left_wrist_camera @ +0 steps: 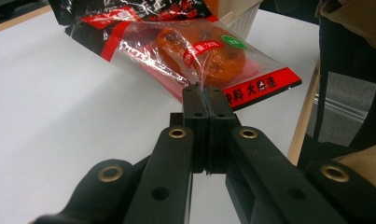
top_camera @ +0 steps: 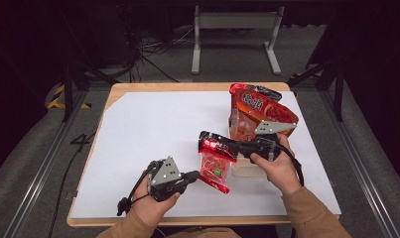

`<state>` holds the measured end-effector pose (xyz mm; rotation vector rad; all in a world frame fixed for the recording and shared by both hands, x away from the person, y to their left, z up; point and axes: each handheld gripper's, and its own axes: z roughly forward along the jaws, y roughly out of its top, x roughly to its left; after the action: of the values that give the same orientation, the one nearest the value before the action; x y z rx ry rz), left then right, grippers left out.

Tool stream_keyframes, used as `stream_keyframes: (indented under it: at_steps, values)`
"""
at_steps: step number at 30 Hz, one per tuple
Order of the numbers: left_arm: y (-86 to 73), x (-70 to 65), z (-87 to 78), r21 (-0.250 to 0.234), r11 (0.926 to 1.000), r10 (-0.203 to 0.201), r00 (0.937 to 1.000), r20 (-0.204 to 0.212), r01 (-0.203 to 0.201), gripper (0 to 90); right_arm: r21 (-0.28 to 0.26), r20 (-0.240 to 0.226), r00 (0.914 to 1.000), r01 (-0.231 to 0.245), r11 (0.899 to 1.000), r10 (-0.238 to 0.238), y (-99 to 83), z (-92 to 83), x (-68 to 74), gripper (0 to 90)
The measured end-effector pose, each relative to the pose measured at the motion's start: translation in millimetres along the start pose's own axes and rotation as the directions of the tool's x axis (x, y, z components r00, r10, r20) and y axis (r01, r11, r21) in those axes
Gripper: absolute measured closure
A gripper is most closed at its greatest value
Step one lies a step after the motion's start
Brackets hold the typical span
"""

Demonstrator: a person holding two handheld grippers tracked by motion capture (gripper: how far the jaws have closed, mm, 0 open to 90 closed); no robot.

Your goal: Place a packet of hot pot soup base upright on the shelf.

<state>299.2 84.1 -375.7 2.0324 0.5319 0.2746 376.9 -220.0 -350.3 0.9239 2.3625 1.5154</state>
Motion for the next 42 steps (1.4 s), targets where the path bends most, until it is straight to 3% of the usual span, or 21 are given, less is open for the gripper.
stream_keyframes:
  at_steps: [6, 10, 14, 15, 19, 20, 21, 22, 24, 26, 27, 31, 32, 33, 37, 42]
  values:
    - [-6.3, 8.0, 5.7, 0.015, 0.9992, -0.036, 0.9987, 0.037, 0.036, 88.7, -0.040, 0.006, 0.9995, 0.032, 0.999, -0.032, 2.6, -4.4, 4.6, 90.0]
    - [-7.5, 10.5, 7.2, 0.031, 0.9988, -0.039, 0.9986, 0.037, 0.037, 87.4, -0.078, -0.003, 0.9988, 0.049, 0.996, -0.049, 5.6, -10.1, 8.1, 90.0]
    - [-10.1, 15.1, 9.4, 0.043, 0.9965, -0.074, 0.9957, 0.055, 0.072, 81.8, -0.116, -0.030, 0.9977, 0.057, 0.992, -0.060, 8.7, -15.8, 12.1, 90.0]
    - [-10.4, 16.3, 9.4, 0.039, 0.9954, -0.089, 0.9941, 0.061, 0.087, 80.4, -0.128, -0.061, 0.9962, 0.053, 0.990, -0.062, 10.0, -18.1, 13.8, 90.0]
    - [-11.3, 21.2, 8.9, 0.039, 0.9930, -0.112, 0.9931, 0.034, 0.111, 64.7, -0.119, -0.102, 0.9899, 0.086, 0.989, -0.098, 11.4, -17.7, 20.9, 90.0]
    - [-11.4, 23.1, 8.7, 0.034, 0.9926, -0.118, 0.9927, 0.027, 0.117, 51.2, -0.118, -0.100, 0.9880, 0.106, 0.987, -0.118, 11.8, -16.3, 22.6, 90.0]
    - [-11.4, 24.9, 8.7, 0.028, 0.9915, -0.128, 0.9916, 0.020, 0.127, 51.2, -0.118, -0.100, 0.9880, 0.106, 0.987, -0.118, 11.8, -16.3, 22.6, 90.0]
    - [-10.9, 29.0, 7.3, 0.017, 0.9905, -0.137, 0.9906, 0.003, 0.136, 37.9, -0.117, -0.110, 0.9868, 0.106, 0.987, -0.119, 12.1, -16.9, 22.5, 90.0]
    - [-10.6, 30.5, 6.3, 0.011, 0.9891, -0.147, 0.9891, 0.005, 0.147, 35.0, -0.114, -0.106, 0.9866, 0.112, 0.987, -0.124, 12.3, -17.5, 22.7, 90.0]
    - [-9.0, 34.0, 4.1, -0.009, 0.9897, -0.143, 0.9897, 0.004, 0.143, 25.5, -0.126, -0.130, 0.9818, 0.122, 0.985, -0.138, 13.3, -18.4, 24.8, 90.0]
    - [-7.9, 35.7, 2.5, -0.020, 0.9911, -0.132, 0.9913, 0.001, 0.132, 25.5, -0.126, -0.130, 0.9818, 0.122, 0.985, -0.138, 13.3, -18.4, 24.8, 90.0]
    - [-2.4, 39.9, -3.2, -0.063, 0.9921, -0.108, 0.9940, 0.013, 0.109, 17.7, -0.113, -0.168, 0.9630, 0.194, 0.974, -0.211, 14.9, -17.3, 34.5, 90.0]
    - [-0.7, 41.7, -4.6, -0.074, 0.9917, -0.103, 0.9941, 0.034, 0.105, 13.5, -0.104, -0.193, 0.9486, 0.234, 0.967, -0.251, 15.3, -15.8, 39.3, 90.0]
    - [-0.7, 41.7, -4.6, -0.074, 0.9917, -0.103, 0.9941, 0.034, 0.105, 11.8, -0.104, -0.193, 0.9486, 0.234, 0.967, -0.251, 15.3, -15.8, 39.3, 90.0]
    - [2.8, 42.8, -4.5, -0.107, 0.9905, -0.081, 0.9954, 0.052, 0.086, 10.4, -0.092, -0.222, 0.9263, 0.291, 0.952, -0.304, 13.9, -11.9, 46.0, 90.0]
    - [7.7, 40.8, 0.2, -0.150, 0.9871, -0.043, 0.9957, 0.082, 0.055, 9.2, -0.109, -0.255, 0.9128, 0.301, 0.947, -0.319, 13.1, -10.8, 48.9, 90.0]
